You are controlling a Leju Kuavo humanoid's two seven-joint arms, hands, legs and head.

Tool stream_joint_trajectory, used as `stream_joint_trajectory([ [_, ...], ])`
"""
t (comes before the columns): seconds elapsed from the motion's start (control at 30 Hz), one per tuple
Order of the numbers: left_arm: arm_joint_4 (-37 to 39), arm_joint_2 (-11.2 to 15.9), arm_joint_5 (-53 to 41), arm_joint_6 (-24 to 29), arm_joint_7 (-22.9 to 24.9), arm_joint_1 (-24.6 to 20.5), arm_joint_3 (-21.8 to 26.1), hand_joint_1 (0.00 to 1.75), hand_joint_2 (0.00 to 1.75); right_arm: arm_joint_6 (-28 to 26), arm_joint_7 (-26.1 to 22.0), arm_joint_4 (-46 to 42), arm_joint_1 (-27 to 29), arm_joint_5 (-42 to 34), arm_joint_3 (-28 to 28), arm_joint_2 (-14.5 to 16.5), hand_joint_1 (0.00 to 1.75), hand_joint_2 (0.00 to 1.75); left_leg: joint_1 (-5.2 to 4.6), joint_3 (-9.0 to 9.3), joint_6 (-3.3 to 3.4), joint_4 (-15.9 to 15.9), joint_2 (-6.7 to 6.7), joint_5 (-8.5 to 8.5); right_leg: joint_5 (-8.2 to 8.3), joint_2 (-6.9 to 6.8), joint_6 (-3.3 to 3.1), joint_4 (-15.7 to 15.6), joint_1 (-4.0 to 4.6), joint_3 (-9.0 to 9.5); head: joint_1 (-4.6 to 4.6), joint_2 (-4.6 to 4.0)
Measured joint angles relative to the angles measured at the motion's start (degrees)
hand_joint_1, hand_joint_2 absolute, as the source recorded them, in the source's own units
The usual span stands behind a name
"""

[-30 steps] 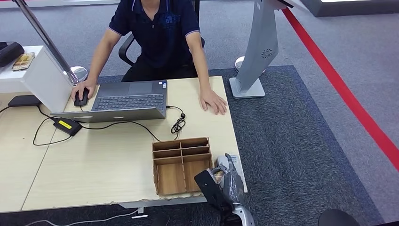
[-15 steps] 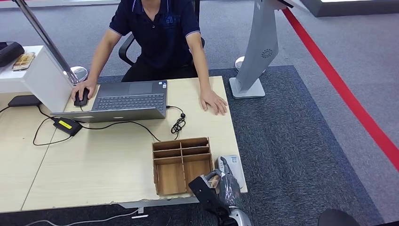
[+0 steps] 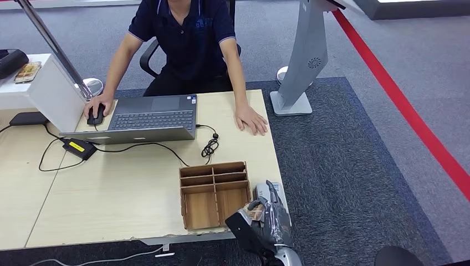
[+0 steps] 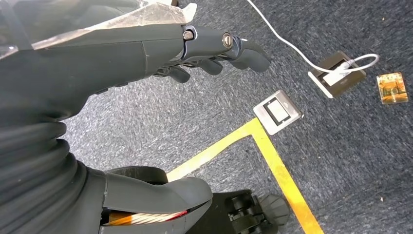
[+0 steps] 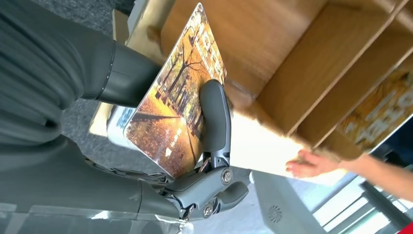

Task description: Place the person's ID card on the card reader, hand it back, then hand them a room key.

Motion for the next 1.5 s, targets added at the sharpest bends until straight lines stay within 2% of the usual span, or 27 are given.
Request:
stream_joint_trajectory([
  [0.2,0.0,0.0,0.2,0.0,0.0,0.0,-0.2,0.00,1.75,0.0,2.3,-3.1,0.9,2.7,-2.8,-0.1,1.75,1.75,0.00,0.01,0.00,0.0,0.00,0.00,0.00,0.00,0.00,0.0,0.00,0.00,0.01,0.00],
  [0.67,0.0,0.0,0.4,0.0,0.0,0.0,-0.3,0.00,1.75,0.0,1.5,-6.9,3.3,4.6,-9.7,0.1,1.75,1.75,0.00,0.01,0.00,0.0,0.00,0.00,0.00,0.00,0.00,0.0,0.00,0.00,0.00,0.00],
  [1.5,0.0,0.0,0.4,0.0,0.0,-0.1,-0.3,0.00,1.75,0.0,-1.3,-6.7,3.7,5.5,-13.6,1.5,1.75,1.75,0.00,0.01,0.00,0.0,0.00,0.00,0.00,0.00,0.00,0.0,0.00,0.00,-0.01,0.00],
])
